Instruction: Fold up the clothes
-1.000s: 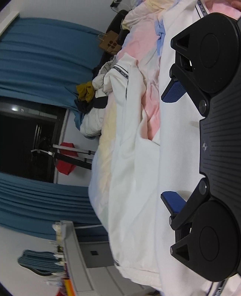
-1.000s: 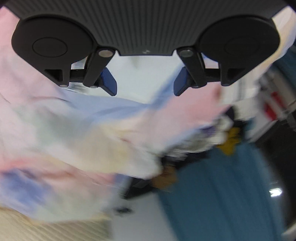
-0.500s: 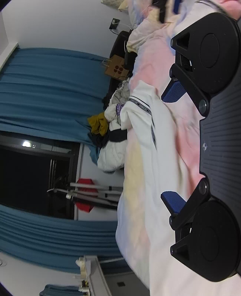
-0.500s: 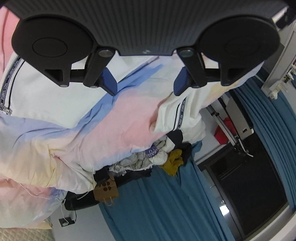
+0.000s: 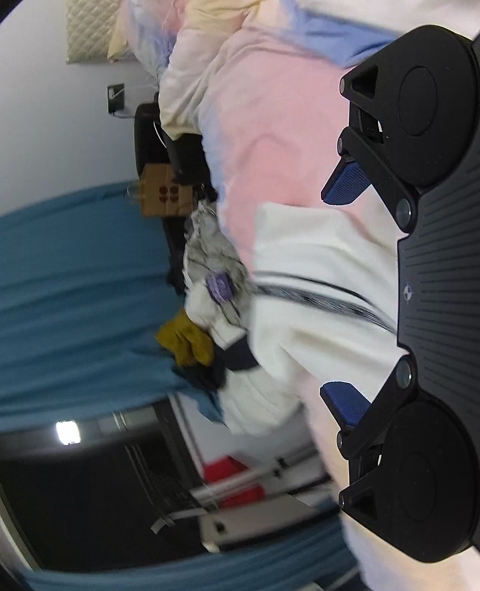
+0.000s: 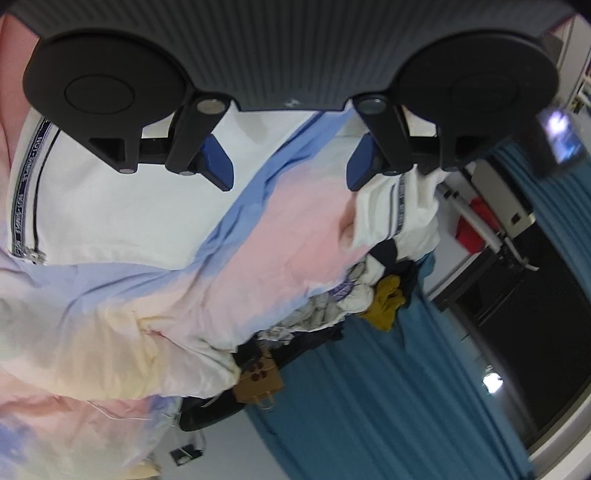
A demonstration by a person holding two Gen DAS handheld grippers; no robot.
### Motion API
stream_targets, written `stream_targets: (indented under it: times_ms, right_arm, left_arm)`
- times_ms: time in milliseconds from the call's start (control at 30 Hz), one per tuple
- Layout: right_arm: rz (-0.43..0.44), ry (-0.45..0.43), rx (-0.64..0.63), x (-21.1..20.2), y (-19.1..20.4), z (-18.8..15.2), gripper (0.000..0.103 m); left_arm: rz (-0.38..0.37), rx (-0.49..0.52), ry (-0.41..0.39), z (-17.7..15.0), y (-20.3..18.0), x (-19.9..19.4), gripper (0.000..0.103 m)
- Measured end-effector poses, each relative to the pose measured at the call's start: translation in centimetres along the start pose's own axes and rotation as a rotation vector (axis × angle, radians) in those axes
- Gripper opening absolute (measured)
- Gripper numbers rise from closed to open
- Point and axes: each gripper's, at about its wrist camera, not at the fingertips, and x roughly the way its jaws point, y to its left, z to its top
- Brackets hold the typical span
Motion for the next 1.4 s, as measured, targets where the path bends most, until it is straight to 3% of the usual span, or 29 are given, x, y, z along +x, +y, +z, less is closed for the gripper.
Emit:
stream_targets:
  times_ms: [133,267,367,400,467,500,533,667,800,900,1067,1100,1167,1200,1300,1400]
  right_arm:
    - [-0.027,-0.011,0.046,1.3,-0.9,-0.4,0.071]
    - [-0.077,-0.044,0.058,2.8,-1.4,-0.6,0.071]
    - [-0.084,-0.025,0.074,4.0,-1.6,-1.0,0.071]
    - [-0.083,-0.020,0.073,4.4,-1.6,-1.1,0.071]
    - [-0.088,-0.012,0.076,5.1,-1.9,-1.3,0.071]
    - [-0.091,-0.007,0.078,5.4,-2.0,-1.4,0.071]
    - [-0.094,-0.003,0.080,5.8,-2.2,-1.4,0.071]
    - [-0.100,0.007,0.130,6.0,-3.1,-1.3,0.071]
    - [-0.093,-0.004,0.148,5.4,-3.4,-1.1,0.071]
    - [-0.093,-0.012,0.170,4.9,-3.8,-0.7,0.071]
    - [-0.111,-0.012,0.215,4.6,-5.0,-0.2,0.071]
    - [-0.117,-0.012,0.219,4.6,-5.3,-0.2,0.071]
    - [-0.125,-0.010,0.226,4.8,-5.7,-0.2,0.071]
    - [-0.126,-0.003,0.230,4.9,-5.8,-0.3,0.071]
    - [-0.098,0.019,0.237,5.3,-5.8,-0.3,0.071]
    - [-0.043,0.027,0.244,5.5,-5.5,-0.2,0.071]
  left_arm:
    - [-0.036,0.099,-0.001,2.2,-3.3,6.9,0.101]
    - [-0.092,0.249,0.061,2.4,-7.1,12.8,0.099]
    - [-0.108,0.328,0.100,1.8,-9.2,16.2,0.088]
    - [-0.105,0.332,0.112,1.7,-9.5,17.0,0.080]
    - [-0.096,0.320,0.123,1.6,-9.8,18.3,0.060]
    - [-0.077,0.295,0.126,1.8,-9.7,18.6,0.032]
    - [-0.078,0.252,0.117,2.5,-9.2,18.3,0.017]
    - [-0.148,0.078,0.051,5.9,-7.3,15.5,0.013]
    - [-0.230,0.030,-0.024,9.9,-6.9,11.5,0.008]
    - [-0.324,0.041,-0.031,11.1,-8.0,9.1,0.008]
    - [-0.475,0.098,0.085,7.2,-12.0,8.2,0.012]
    - [-0.498,0.097,0.117,6.3,-12.4,8.2,0.020]
    - [-0.534,0.077,0.179,4.3,-12.2,8.1,0.024]
    - [-0.538,0.066,0.182,3.6,-11.6,7.4,0.026]
    - [-0.509,0.026,0.158,1.6,-8.6,4.0,0.062]
    - [-0.416,-0.022,0.142,-0.5,-3.4,-2.1,0.070]
